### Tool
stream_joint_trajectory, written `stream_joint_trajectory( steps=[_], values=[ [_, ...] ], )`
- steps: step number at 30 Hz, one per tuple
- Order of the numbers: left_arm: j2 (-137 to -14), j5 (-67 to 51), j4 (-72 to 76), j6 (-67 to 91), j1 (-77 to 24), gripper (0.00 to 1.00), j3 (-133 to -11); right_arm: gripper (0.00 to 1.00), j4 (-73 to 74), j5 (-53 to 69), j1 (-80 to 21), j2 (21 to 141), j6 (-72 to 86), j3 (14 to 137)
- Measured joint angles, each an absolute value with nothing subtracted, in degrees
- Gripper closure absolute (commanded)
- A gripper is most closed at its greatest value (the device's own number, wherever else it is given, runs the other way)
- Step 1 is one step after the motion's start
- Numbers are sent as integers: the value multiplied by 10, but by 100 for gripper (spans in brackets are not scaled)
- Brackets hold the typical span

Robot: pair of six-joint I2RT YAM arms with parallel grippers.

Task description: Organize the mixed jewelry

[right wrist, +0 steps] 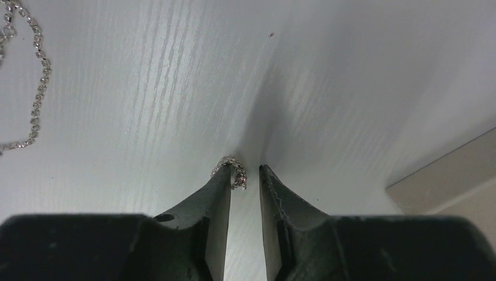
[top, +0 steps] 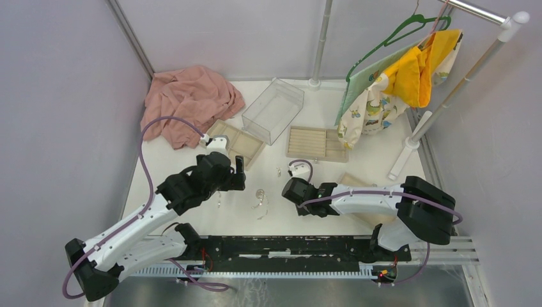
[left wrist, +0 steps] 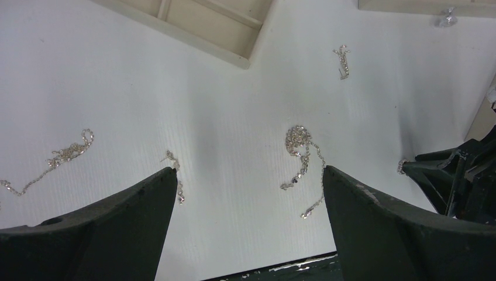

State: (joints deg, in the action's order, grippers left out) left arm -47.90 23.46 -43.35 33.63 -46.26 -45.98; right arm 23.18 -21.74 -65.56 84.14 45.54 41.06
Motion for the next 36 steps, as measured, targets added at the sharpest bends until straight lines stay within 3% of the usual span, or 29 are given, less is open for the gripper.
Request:
stream_joint_trajectory(
  steps=[3, 6, 21, 36],
  values=[
    [-481, 235, -434, 336, -463, 0, -460, 83, 231, -215, -656, 846, 454, 415],
    [-481, 235, -434, 336, -463, 0, -460, 100, 232, -215, -656, 852, 453, 421],
    [-481, 235, -434, 336, -463, 0, -460, 100, 285, -249, -641, 828, 440, 470],
    [-497, 241, -435, 336, -463, 0, -463, 100, 324, -267, -519, 742, 380, 472]
  ],
)
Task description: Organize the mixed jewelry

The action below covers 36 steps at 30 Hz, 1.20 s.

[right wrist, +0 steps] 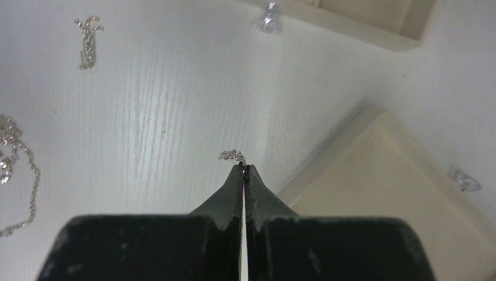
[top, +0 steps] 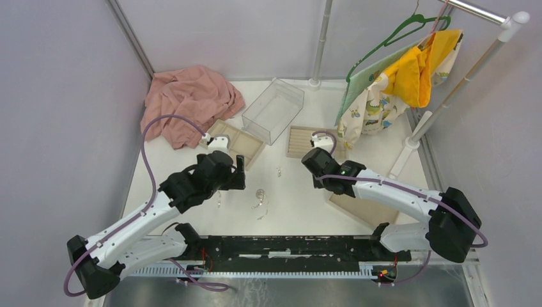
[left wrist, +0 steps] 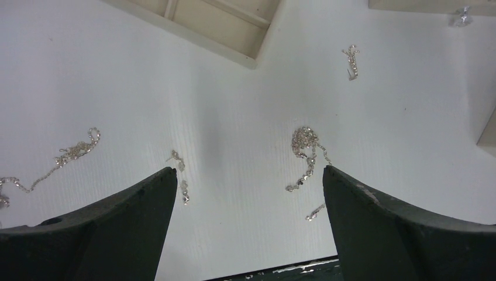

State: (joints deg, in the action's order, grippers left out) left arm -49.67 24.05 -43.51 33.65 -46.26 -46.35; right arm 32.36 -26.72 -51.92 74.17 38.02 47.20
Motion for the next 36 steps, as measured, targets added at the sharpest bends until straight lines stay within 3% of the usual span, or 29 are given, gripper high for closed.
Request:
stream_joint_trajectory(
  steps=[17, 36],
  values=[
    [-480, 300, -467, 358, -463, 0, -484, 100, 286, -264, -356, 809, 253, 545],
    [-465, 300, -477, 384, -463, 0, -493, 100, 236, -246, -261, 934, 201, 586]
  ],
)
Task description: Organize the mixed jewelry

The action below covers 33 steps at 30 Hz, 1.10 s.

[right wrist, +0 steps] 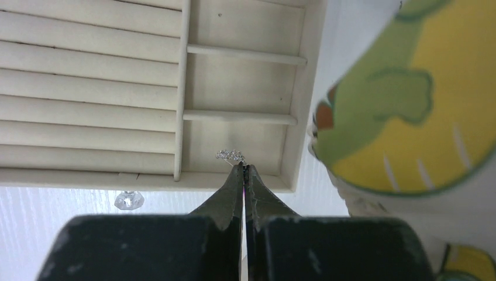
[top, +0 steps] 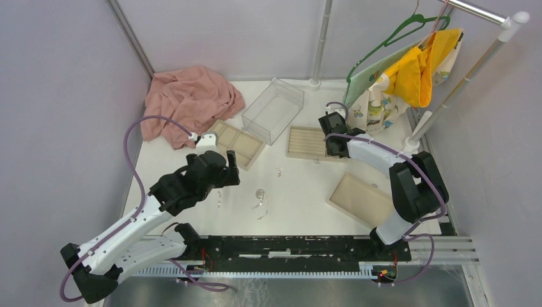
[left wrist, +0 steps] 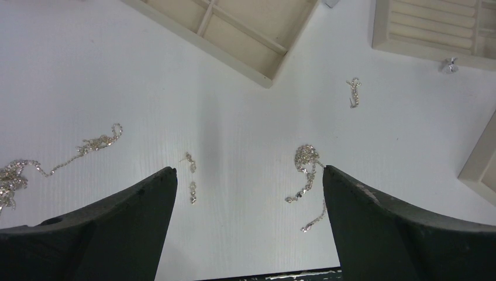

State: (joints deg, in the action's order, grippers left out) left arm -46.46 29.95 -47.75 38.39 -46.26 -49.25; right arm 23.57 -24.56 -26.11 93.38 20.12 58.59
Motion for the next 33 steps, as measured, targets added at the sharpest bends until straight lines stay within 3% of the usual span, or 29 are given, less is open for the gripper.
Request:
stream_joint_trajectory(
  steps=[33],
  values=[
    [-465, 301, -479, 383, -463, 0, -492, 100, 228, -234, -253, 981, 160, 602]
  ],
)
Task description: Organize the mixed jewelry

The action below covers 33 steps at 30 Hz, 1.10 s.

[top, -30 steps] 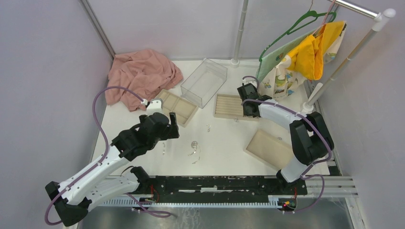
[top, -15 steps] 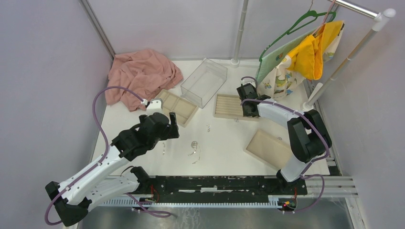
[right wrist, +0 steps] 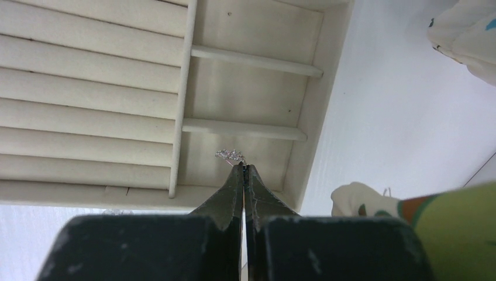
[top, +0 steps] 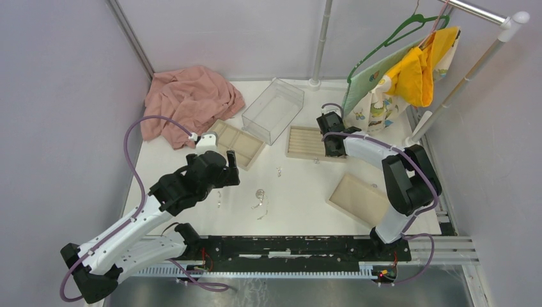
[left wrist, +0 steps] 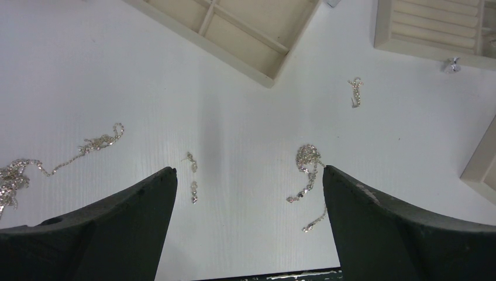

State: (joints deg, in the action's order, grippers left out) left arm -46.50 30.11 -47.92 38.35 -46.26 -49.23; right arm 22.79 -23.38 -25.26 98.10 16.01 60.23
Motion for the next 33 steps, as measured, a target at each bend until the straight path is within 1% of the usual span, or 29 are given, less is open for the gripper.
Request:
stream_joint_trajectory(
  steps=[12, 13, 15, 16, 20, 21, 33],
  values=[
    [-475, 302, -479, 384, -463, 0, -491, 100, 227, -231, -250, 994, 149, 620],
    [-475, 302, -479, 384, -463, 0, -490, 98, 227, -231, -250, 994, 148, 620],
    [-475, 302, -479, 384, -463, 0, -487, 89, 228, -230, -250, 994, 149, 620],
    [-475, 302, -479, 384, -463, 0, -486, 83, 227, -229, -250, 995, 149, 620],
    [-475, 302, -479, 384, -463, 0, -484, 69, 227, -227, -250, 995, 149, 620],
    [-475, 304, -479, 384, -463, 0, -484, 67, 227, -227, -250, 995, 149, 620],
    [-473, 314, -479, 384, -463, 0, -484, 66, 227, -196, -250, 1001, 147, 662]
  ],
)
